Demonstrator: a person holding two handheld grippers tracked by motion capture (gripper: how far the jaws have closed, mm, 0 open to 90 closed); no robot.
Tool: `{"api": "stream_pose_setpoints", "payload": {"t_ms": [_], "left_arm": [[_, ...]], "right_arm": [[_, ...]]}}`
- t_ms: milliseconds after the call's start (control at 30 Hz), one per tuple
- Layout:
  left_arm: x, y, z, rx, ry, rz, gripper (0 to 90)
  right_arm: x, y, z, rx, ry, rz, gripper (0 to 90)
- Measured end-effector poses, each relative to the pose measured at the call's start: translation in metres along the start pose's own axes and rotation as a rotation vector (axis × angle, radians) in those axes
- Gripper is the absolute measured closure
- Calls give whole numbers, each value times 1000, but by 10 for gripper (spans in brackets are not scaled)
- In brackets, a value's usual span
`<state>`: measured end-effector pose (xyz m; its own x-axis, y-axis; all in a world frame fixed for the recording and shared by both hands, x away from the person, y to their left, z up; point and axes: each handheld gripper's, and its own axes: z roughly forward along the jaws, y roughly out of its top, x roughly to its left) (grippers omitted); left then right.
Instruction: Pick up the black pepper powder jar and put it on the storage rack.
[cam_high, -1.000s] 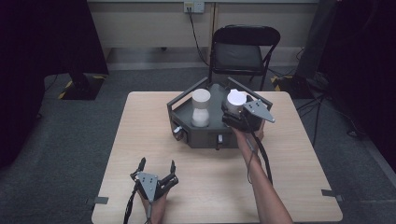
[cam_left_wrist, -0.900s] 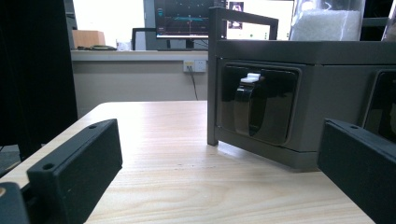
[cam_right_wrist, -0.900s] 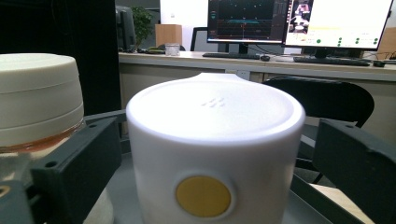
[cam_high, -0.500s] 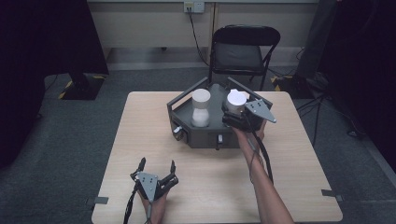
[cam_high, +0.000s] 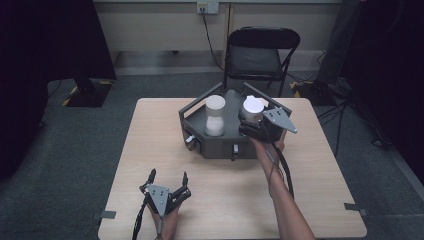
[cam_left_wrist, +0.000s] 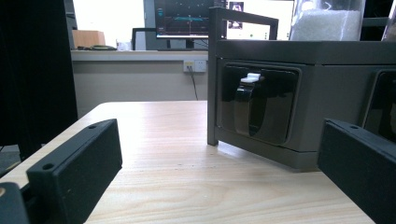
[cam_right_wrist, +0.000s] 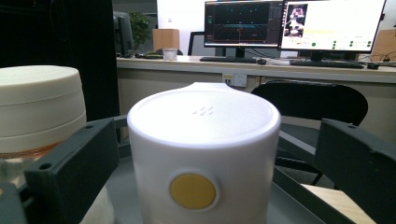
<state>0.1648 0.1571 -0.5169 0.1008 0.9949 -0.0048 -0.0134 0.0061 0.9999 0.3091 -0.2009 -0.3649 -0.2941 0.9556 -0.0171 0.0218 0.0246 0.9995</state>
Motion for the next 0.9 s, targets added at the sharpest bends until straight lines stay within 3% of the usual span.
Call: {"api": "stream_pose_setpoints", "payload": {"t_ms": [467, 900], "left_arm": [[0, 0, 0, 0, 0, 0, 0], [0, 0, 0, 1, 0, 0, 0]], "right_arm": [[-3, -3, -19, -5, 7, 5, 0], [-4, -11, -43, -44, 15, 14, 0]]}}
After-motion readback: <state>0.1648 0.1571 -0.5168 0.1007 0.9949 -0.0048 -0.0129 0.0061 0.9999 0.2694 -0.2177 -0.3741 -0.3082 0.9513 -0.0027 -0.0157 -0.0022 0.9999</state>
